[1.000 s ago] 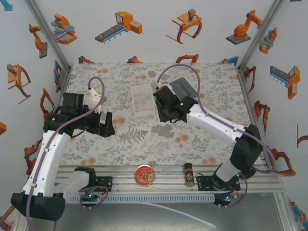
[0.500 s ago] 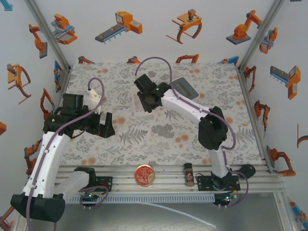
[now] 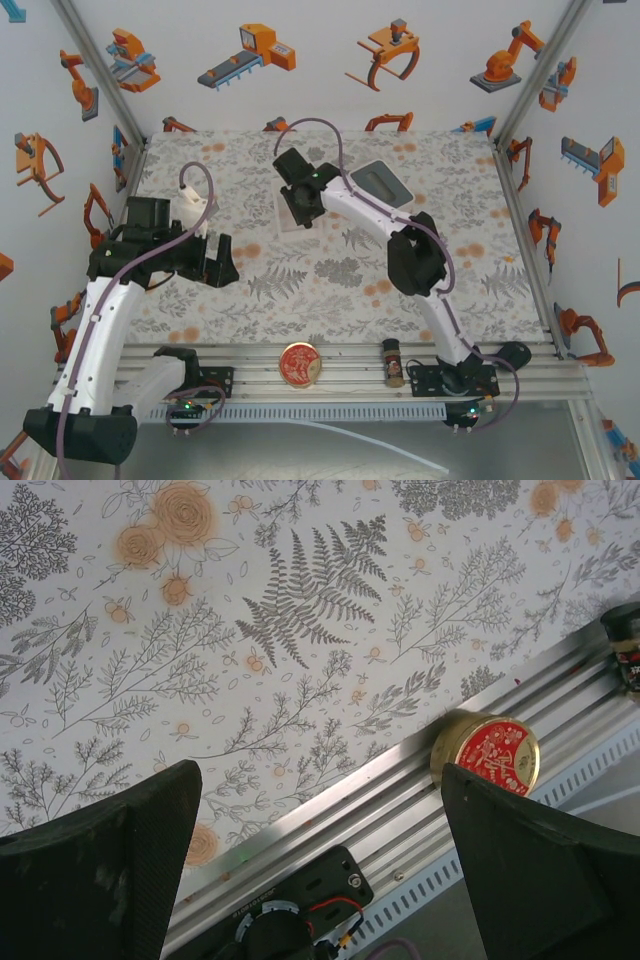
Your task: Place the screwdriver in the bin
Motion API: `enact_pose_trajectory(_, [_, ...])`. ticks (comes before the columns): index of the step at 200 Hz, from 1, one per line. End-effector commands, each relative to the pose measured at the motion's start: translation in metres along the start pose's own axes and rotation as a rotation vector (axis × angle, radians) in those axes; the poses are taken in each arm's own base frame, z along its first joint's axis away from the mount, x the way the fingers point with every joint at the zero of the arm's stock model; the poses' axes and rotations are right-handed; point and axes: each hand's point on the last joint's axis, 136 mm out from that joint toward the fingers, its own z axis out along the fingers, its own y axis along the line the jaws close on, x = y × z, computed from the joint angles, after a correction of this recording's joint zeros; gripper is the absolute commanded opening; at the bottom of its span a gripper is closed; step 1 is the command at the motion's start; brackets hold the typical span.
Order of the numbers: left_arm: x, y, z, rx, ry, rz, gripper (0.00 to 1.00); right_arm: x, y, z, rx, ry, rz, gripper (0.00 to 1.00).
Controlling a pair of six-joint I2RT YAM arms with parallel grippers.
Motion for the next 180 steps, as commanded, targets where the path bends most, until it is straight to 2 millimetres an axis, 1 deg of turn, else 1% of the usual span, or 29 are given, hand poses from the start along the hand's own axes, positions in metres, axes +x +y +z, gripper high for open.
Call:
enact_pose_trajectory(1, [-0.002, -0.004, -0.002, 0.033, -0.012, -0.024, 0.97, -0.006, 0.001, 0.000, -0.008, 0.002, -0.036, 0.19])
enact_pose_trajectory(75, [-0.003, -0.003, -0.001, 0.044, -0.015, -0.038, 0.97, -0.009, 0.004, 0.019, -0.028, 0.017, -0.057, 0.20])
enact_pose_trajectory(136, [-0.003, -0.002, -0.001, 0.044, -0.021, -0.044, 0.97, -0.002, 0.002, 0.031, -0.013, 0.046, -0.079, 0.23])
enact_pose_trajectory(180, [-0.004, -0.003, -0.003, 0.047, -0.027, -0.046, 0.97, 0.000, 0.000, 0.036, -0.002, 0.056, -0.082, 0.27])
